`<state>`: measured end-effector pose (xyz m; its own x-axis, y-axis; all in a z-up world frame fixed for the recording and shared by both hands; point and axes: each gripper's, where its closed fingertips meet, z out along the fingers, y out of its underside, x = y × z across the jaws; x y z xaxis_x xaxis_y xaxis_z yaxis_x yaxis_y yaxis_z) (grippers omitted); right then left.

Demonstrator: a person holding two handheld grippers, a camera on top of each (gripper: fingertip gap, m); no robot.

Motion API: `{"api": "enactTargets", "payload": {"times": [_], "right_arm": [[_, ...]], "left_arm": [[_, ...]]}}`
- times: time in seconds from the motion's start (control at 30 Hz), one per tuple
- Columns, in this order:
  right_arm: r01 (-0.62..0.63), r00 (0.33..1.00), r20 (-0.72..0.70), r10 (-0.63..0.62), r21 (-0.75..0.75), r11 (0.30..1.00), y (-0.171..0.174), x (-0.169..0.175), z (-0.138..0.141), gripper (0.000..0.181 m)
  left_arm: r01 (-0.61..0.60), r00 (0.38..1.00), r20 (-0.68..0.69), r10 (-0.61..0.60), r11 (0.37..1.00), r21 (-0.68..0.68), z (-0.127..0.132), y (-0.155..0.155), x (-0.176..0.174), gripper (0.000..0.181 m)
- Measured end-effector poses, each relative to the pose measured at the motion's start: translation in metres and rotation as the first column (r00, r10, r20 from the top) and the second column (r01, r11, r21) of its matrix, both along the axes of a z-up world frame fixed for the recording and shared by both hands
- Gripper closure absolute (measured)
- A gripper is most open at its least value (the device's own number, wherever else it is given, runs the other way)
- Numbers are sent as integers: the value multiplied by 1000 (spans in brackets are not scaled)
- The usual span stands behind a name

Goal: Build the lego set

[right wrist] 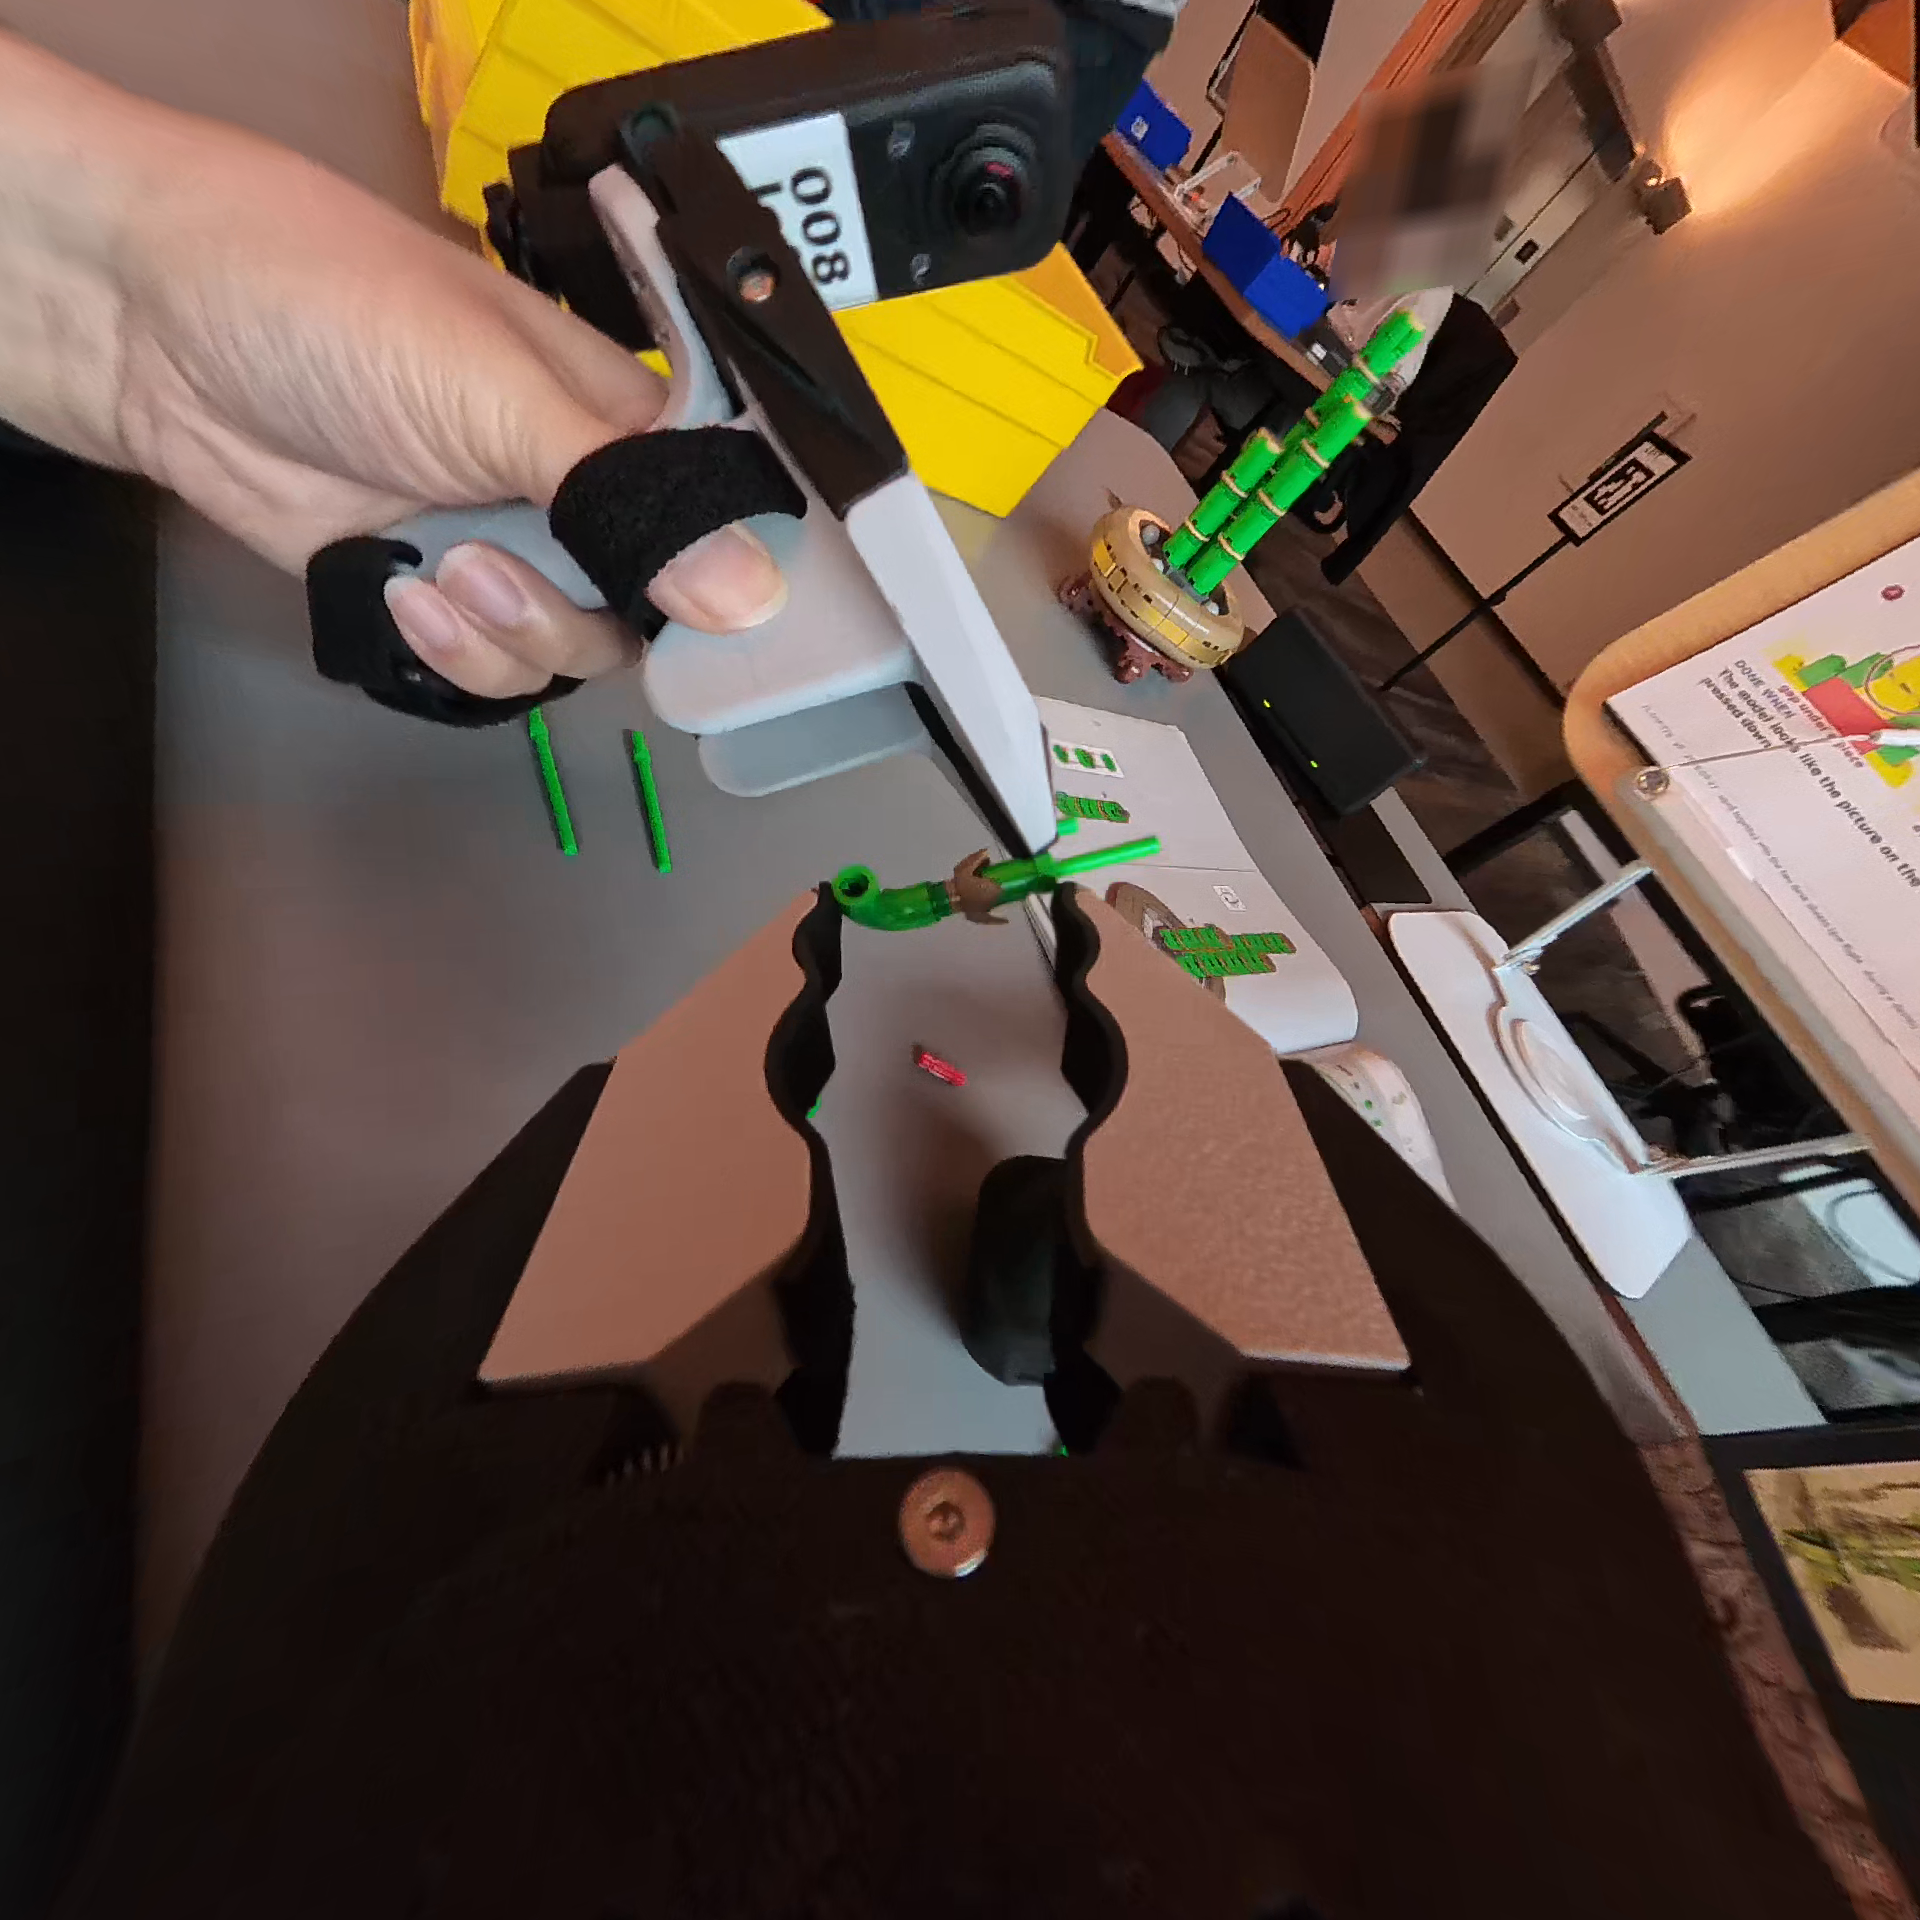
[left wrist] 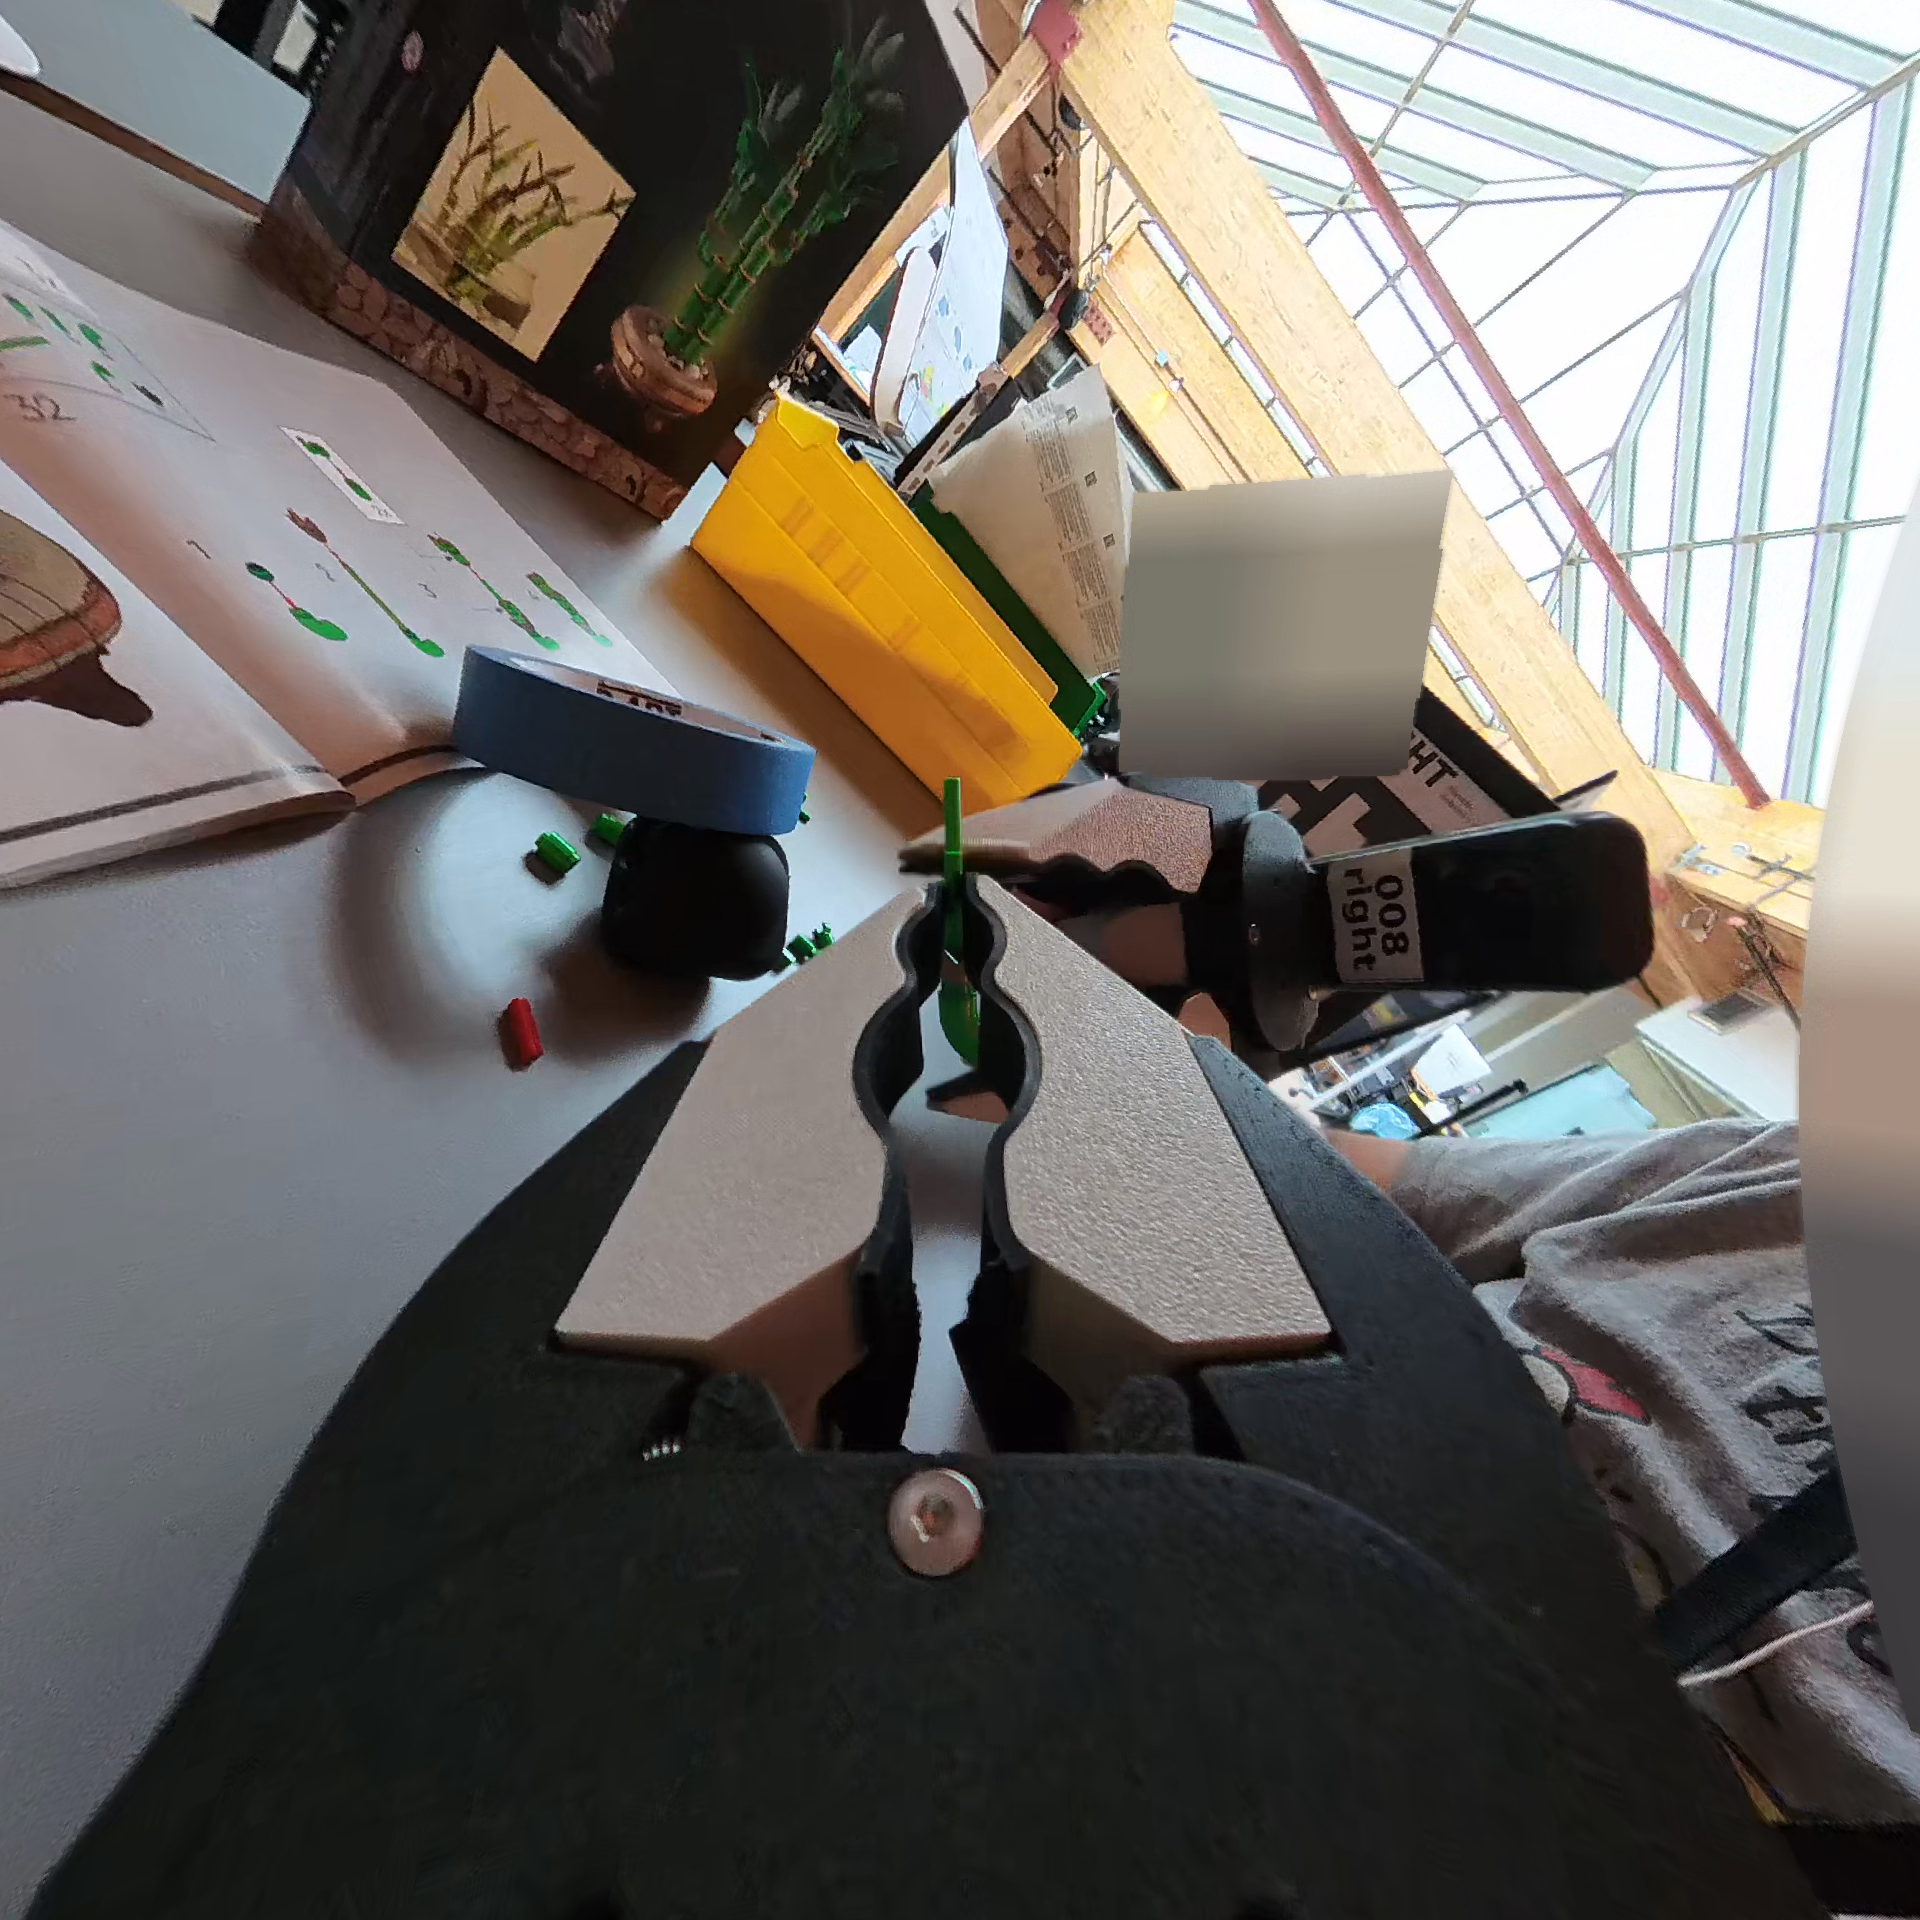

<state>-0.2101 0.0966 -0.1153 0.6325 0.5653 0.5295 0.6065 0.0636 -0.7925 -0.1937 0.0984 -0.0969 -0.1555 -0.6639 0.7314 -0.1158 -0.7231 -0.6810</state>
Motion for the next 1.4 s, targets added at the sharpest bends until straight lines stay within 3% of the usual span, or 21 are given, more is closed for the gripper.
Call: {"api": "enactTargets", "payload": {"times": [0.07,0.17,0.33,0.4,0.47,0.73,1.17,1.3,1.4], "right_arm": [[-14,998,-64,11,-43,999,0,3,2,124],[-116,959,-275,65,-172,978,-8,7,8,127],[-322,740,-673,15,-334,886,-11,17,28,160],[-388,635,-772,-32,-354,851,-10,23,35,167],[-419,581,-813,-43,-344,840,-10,28,40,179],[-404,604,-795,-47,-357,842,-9,26,36,166],[-399,653,-757,-28,-375,837,-11,19,29,181],[-470,609,-794,6,-354,808,-19,23,39,181],[-554,542,-837,71,-293,779,-29,21,53,181]], "left_arm": [[-31,999,9,31,999,25,3,5,-3,181],[-33,999,-5,34,995,91,3,1,-5,181],[-8,997,-65,30,947,321,0,-15,3,181],[0,997,-69,28,925,381,0,-20,4,181],[-7,998,-61,35,911,413,2,-21,4,181],[-13,998,-43,35,901,435,5,-23,3,181],[0,999,-49,24,903,430,3,-24,5,181],[3,1000,23,-10,961,277,14,-17,0,142],[154,982,99,-164,983,97,23,-29,-8,145]]}}
